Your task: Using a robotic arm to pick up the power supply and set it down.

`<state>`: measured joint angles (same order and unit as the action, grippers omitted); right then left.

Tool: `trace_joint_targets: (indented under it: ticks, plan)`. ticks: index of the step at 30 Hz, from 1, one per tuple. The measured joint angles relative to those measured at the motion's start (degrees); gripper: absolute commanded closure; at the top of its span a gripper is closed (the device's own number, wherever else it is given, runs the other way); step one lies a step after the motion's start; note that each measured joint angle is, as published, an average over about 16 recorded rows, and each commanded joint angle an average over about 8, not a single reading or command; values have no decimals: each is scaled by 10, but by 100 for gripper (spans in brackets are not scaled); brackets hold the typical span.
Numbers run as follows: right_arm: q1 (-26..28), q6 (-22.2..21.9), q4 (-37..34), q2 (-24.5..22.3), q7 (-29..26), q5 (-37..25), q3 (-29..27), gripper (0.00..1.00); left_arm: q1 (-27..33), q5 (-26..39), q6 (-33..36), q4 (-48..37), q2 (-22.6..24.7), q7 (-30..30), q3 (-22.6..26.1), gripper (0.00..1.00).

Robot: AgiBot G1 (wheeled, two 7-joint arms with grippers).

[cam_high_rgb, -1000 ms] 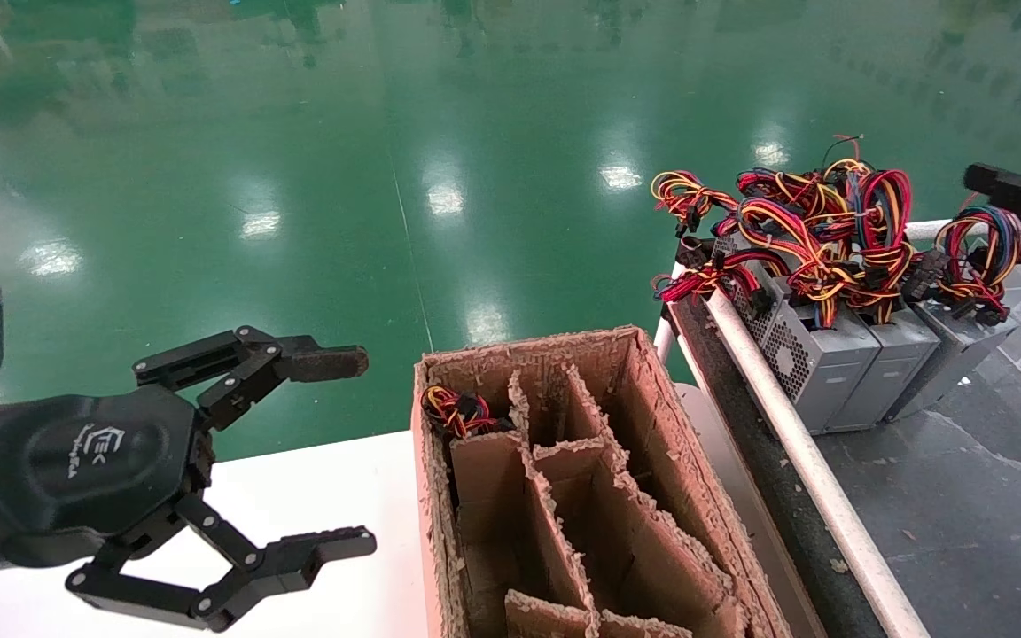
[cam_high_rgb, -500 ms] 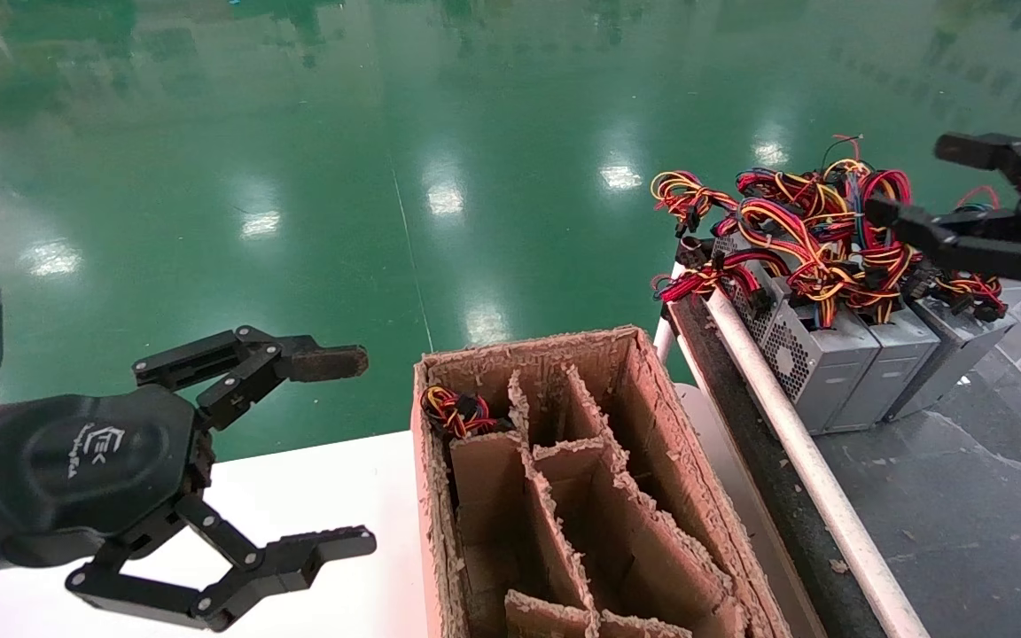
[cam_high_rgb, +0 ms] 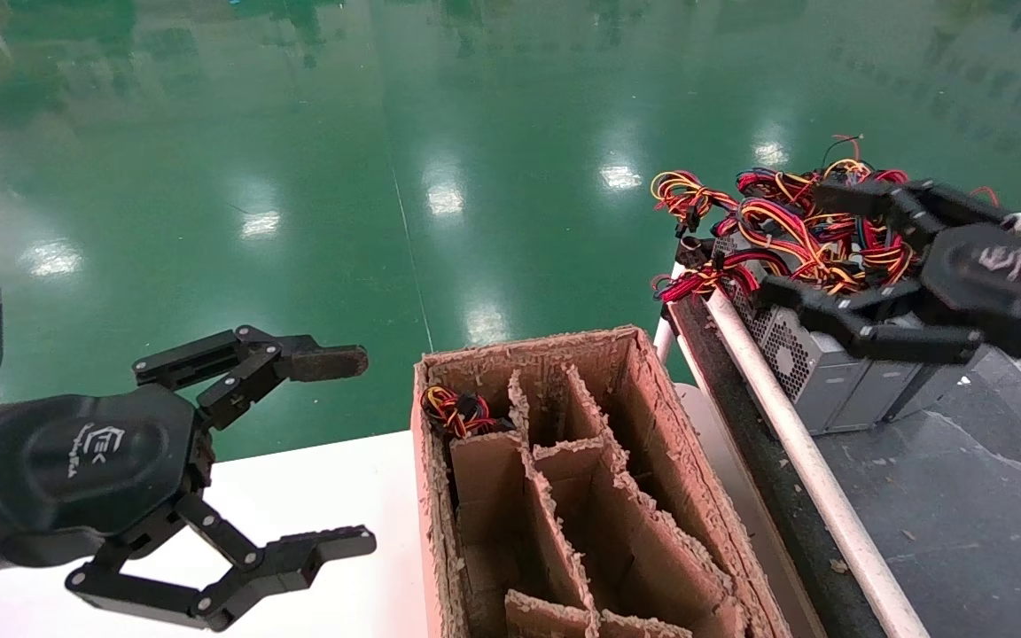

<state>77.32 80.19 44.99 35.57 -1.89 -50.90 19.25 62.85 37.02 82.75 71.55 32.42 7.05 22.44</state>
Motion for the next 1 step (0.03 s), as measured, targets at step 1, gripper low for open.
trace_joint_targets:
  ticks: [1]
  plan:
    - [-3, 1, 6, 0, -2, 2, -1, 0, 0, 0, 0, 0, 0, 0, 0, 0]
